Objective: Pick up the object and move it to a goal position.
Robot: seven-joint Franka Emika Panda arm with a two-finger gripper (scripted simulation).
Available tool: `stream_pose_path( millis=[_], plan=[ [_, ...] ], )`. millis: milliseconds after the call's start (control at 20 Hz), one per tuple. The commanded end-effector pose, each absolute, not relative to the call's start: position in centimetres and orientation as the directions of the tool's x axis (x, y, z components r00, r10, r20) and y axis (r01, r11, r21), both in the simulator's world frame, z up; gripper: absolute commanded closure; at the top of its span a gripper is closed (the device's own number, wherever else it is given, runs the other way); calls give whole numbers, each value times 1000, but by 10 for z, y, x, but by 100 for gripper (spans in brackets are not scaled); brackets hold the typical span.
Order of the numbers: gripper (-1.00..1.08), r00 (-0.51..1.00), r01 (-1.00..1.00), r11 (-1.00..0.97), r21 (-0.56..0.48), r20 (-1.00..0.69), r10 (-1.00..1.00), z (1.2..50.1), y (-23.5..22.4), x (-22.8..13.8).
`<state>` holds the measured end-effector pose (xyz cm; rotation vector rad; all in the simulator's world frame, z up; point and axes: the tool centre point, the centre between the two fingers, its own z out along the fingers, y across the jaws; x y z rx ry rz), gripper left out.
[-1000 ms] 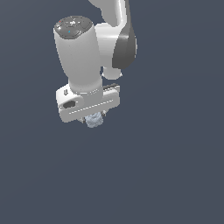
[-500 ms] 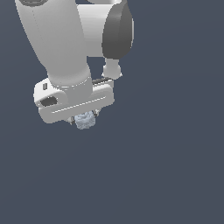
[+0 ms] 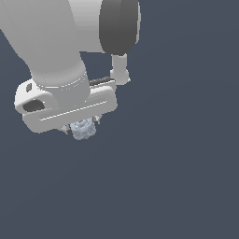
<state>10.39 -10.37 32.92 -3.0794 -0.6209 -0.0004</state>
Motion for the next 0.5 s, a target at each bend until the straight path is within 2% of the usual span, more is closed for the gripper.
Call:
stream_pose_path(
  millis=[0, 450],
  plan=[
    [108, 922, 388, -922, 0, 0, 388, 333, -105, 107],
    [108, 922, 388, -922, 0, 0, 388, 338, -107, 111]
  ],
)
